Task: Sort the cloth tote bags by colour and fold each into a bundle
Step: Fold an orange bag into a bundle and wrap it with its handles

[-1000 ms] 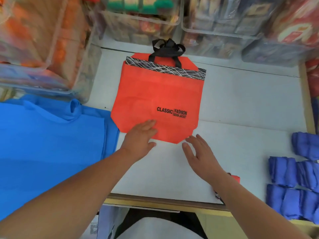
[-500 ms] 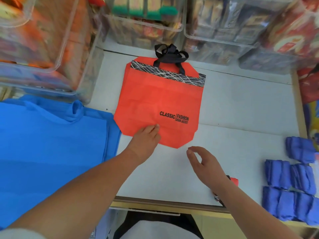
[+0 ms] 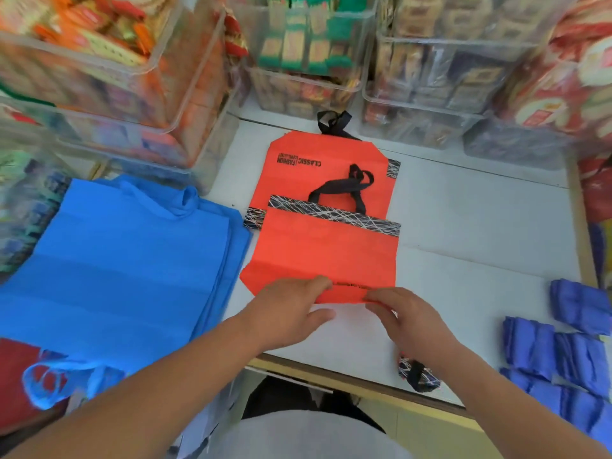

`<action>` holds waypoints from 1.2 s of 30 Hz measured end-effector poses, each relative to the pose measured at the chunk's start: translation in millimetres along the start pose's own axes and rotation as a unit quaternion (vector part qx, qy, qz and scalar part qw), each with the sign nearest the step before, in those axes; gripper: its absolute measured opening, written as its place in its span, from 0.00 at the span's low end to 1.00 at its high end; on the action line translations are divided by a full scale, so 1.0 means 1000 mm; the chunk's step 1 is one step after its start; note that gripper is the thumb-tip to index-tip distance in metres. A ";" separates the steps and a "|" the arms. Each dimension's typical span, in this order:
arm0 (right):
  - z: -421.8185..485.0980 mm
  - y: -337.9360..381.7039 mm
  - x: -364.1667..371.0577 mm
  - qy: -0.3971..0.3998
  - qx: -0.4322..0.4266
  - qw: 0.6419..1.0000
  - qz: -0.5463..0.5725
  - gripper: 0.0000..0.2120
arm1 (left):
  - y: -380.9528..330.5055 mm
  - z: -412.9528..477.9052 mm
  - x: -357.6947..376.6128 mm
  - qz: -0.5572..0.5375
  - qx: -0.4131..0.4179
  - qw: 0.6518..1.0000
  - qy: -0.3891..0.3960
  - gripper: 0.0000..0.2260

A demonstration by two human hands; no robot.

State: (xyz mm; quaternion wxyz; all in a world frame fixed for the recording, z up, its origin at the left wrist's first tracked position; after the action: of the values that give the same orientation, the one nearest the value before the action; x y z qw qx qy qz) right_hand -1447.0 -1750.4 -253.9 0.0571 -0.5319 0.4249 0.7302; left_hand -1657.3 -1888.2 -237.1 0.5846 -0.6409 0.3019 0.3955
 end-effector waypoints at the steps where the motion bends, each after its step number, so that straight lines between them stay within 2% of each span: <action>1: -0.002 -0.001 -0.004 0.021 0.018 0.999 0.026 0.06 | 0.002 -0.008 -0.005 0.020 0.006 1.000 -0.003 0.17; 4: -0.003 -0.005 -0.015 0.088 0.096 0.987 0.095 0.04 | 0.015 -0.026 -0.022 0.098 -0.002 0.995 -0.023 0.12; 6: 0.000 -0.012 -0.018 0.083 0.165 0.975 0.124 0.06 | 0.022 -0.028 -0.034 0.119 -0.038 0.992 -0.025 0.09; 8: 0.002 -0.020 -0.016 0.052 0.225 0.963 0.138 0.09 | 0.023 -0.023 -0.044 0.115 -0.043 0.990 -0.070 0.04; 9: 0.003 -0.024 -0.013 0.035 0.254 0.956 0.141 0.10 | 0.023 -0.019 -0.046 0.124 -0.029 0.986 -0.105 0.05; 11: 0.007 -0.028 -0.001 0.001 0.288 0.950 0.120 0.12 | 0.025 -0.005 -0.046 0.164 -0.014 0.973 -0.159 0.16; 13: 0.011 -0.035 0.016 -0.021 0.311 0.946 0.094 0.11 | 0.024 0.004 -0.038 0.188 0.014 0.965 -0.185 0.17; 15: 0.016 -0.041 0.036 -0.022 0.330 0.941 0.068 0.12 | 0.025 0.002 -0.015 0.199 0.072 0.968 -0.138 0.15; 17: 0.020 -0.049 0.054 -0.034 0.340 0.939 0.042 0.15 | 0.038 -0.012 0.017 0.230 0.089 0.969 -0.016 0.15; 20: 0.031 -0.059 0.065 -0.058 0.357 0.932 0.008 0.13 | 0.069 -0.029 0.045 0.246 0.009 0.963 0.109 0.23; 24: 0.036 -0.068 0.079 -0.040 0.354 0.933 -0.047 0.13 | 0.092 -0.036 0.058 0.211 -0.030 0.965 0.154 0.27; 28: 0.036 -0.062 0.086 -0.088 0.375 0.921 -0.056 0.14 | 0.106 -0.037 0.067 0.155 -0.068 0.974 0.149 0.28; 30: 0.034 -0.050 0.084 -0.114 0.355 0.923 -0.096 0.19 | 0.107 -0.039 0.070 0.138 -0.076 0.978 0.136 0.28; 33: 0.023 -0.023 0.089 -0.141 0.153 0.958 -0.199 0.28 | 0.107 -0.039 0.075 0.129 -0.088 0.981 0.117 0.28; 34: 0.015 -0.011 0.095 -0.114 0.091 0.969 -0.199 0.29 | 0.106 -0.038 0.075 0.126 -0.090 0.982 0.108 0.28; 36: -0.004 0.001 0.114 -0.034 0.048 0.981 -0.184 0.30 | 0.106 -0.037 0.073 0.117 -0.092 0.982 0.120 0.30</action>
State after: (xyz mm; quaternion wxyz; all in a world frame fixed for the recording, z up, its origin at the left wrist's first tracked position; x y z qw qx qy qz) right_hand -1493.6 -1796.3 -347.9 0.2305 -0.5728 0.3522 0.7034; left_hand -1704.9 -1933.6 -353.8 0.4325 -0.6947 0.4051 0.4077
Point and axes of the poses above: each hand's wrist, its own z-axis towards the middle knuckle, its own x-axis out of the palm, y = z × x, the point moved 2 cm from there along z, towards the middle knuckle, and after that the axes turned 13 degrees about -y, right-handed, at the moved point
